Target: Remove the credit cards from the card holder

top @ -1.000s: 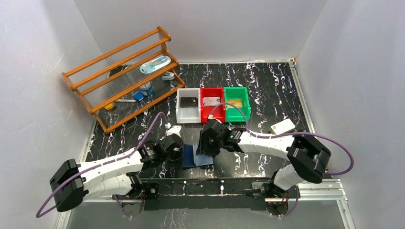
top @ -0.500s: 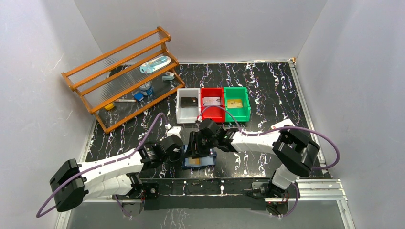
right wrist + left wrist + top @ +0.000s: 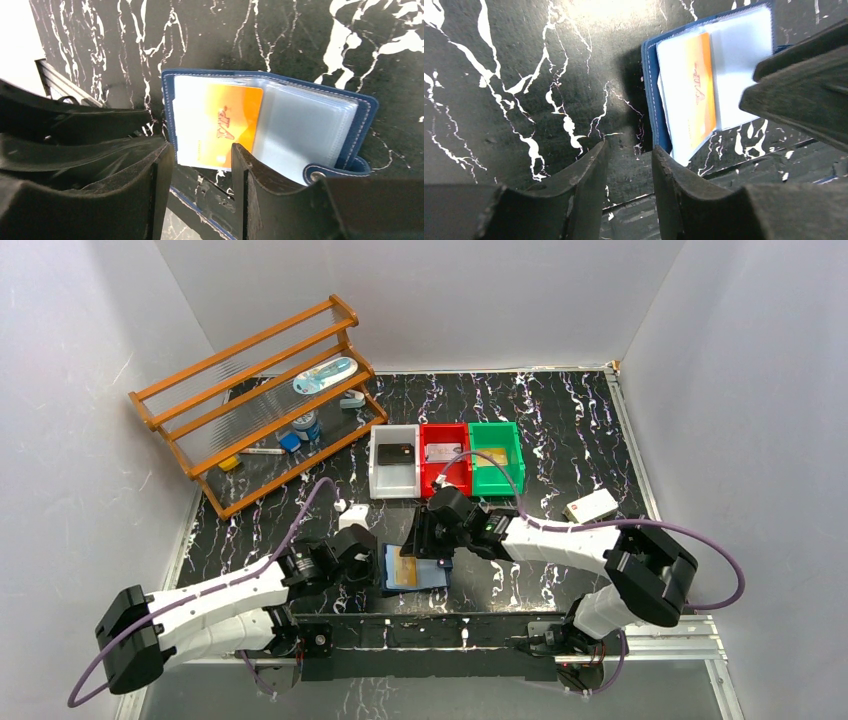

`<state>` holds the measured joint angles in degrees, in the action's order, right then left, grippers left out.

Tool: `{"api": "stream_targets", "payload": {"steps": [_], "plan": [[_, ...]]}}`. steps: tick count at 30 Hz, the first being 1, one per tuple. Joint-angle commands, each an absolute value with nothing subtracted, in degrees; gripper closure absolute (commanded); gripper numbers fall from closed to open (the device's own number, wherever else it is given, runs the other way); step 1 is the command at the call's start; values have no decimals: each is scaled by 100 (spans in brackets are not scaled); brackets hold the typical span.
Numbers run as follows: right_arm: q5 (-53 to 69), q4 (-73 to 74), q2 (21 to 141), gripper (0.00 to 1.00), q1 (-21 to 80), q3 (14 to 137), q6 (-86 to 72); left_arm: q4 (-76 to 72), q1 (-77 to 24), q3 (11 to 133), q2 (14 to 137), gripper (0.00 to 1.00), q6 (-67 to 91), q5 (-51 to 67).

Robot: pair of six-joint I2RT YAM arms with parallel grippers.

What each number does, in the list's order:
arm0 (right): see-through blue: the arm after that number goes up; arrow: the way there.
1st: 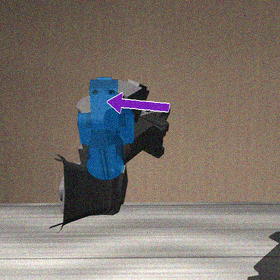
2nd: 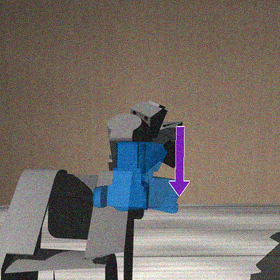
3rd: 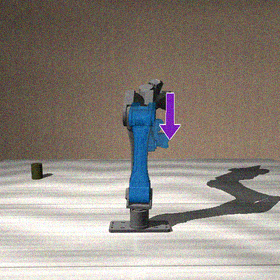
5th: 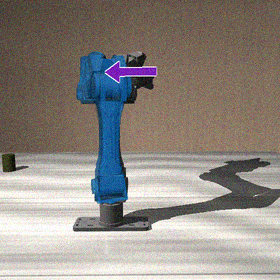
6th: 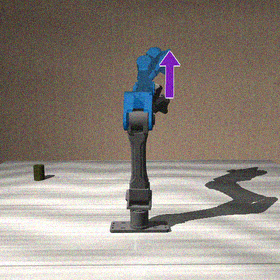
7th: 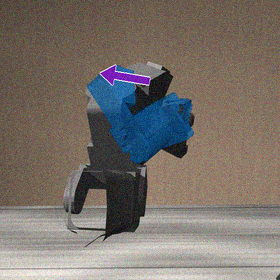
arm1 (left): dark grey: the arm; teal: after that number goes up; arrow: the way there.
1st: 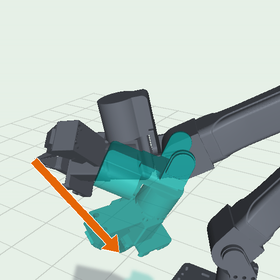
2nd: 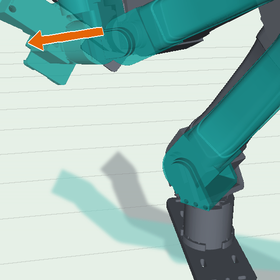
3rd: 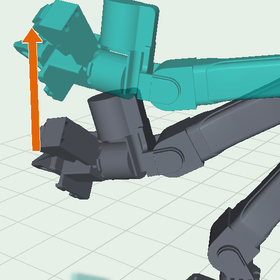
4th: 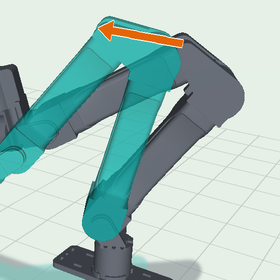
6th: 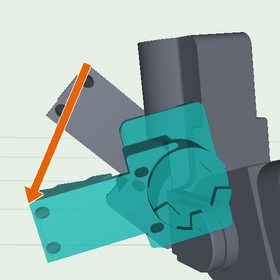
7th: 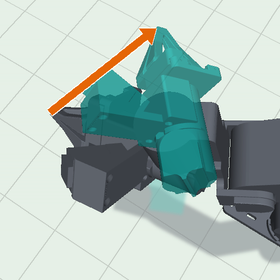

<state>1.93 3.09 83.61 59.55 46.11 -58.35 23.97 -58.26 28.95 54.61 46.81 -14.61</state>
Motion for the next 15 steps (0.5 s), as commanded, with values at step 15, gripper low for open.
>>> {"api": "stream_targets", "payload": {"steps": [15], "plan": [[-177,285,8315,59,5844,4393,-6376,2197,-5845,4019,5296,57,4143,-896]]}}
